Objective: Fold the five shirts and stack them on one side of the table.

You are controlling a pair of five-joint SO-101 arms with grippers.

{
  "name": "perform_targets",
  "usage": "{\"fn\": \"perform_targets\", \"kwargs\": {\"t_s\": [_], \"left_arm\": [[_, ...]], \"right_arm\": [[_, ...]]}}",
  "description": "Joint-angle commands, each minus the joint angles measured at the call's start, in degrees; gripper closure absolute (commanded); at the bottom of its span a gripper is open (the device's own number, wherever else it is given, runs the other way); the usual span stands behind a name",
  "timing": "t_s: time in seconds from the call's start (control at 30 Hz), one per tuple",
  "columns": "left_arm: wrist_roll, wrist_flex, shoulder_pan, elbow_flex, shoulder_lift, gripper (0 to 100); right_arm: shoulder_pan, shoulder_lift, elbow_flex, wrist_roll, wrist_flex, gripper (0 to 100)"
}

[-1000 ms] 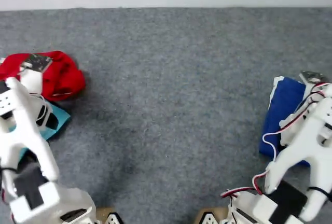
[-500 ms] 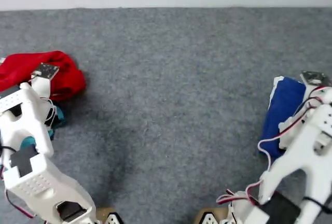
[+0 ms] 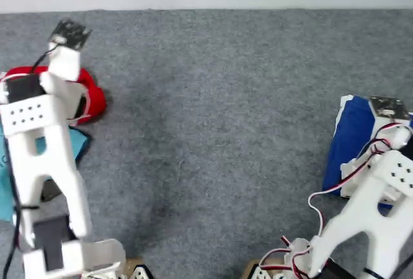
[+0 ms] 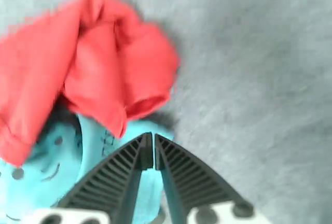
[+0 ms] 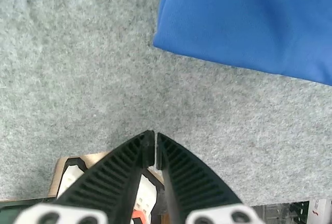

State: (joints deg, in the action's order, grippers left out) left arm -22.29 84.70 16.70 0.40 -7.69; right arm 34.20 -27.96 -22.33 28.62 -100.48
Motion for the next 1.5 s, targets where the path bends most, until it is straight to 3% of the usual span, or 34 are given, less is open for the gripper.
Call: {"fn": "perform_targets", "kwargs": {"t_s": [0.0, 0.13, 0.2, 0.3, 0.47, 0.67, 0.87, 1.3, 1.47], "left_arm": [[3.52, 1.58, -6.15, -2.77, -8.44, 99], [4.84, 2.29, -14.15, -2.68, -11.25, 99], [4.84, 2.46, -14.15, -2.33, -10.37, 99], [3.78, 4.31, -9.76, -2.15, -6.86, 98], [-4.31, 7.03, -0.26, -2.15, 0.79, 94], [-5.8, 3.08, 10.37, -2.15, 10.11, 81], [-6.15, -0.7, 13.98, -2.24, 21.63, 76], [-5.71, -10.46, 14.07, -3.74, 37.45, 77], [-3.34, -14.68, 13.71, -3.74, 39.82, 91]], "right_arm": [[-0.22, -1.8, 0.35, -0.18, -2.33, 99.0], [-0.22, -1.8, 0.35, -0.18, -2.42, 99.0], [-0.22, -1.8, 0.35, -0.18, -2.42, 99.0], [-0.22, -1.8, 0.35, -0.18, -2.42, 99.0], [-0.22, -1.54, 0.35, -0.18, -2.42, 99.0], [-0.4, -1.27, 0.26, -0.18, -2.33, 99.0], [-0.4, -1.27, 0.26, -0.18, -2.33, 99.0], [-0.22, -1.8, 0.26, -0.18, -2.42, 99.0], [-0.22, -1.89, 0.26, -0.18, -2.42, 99.0]]}}
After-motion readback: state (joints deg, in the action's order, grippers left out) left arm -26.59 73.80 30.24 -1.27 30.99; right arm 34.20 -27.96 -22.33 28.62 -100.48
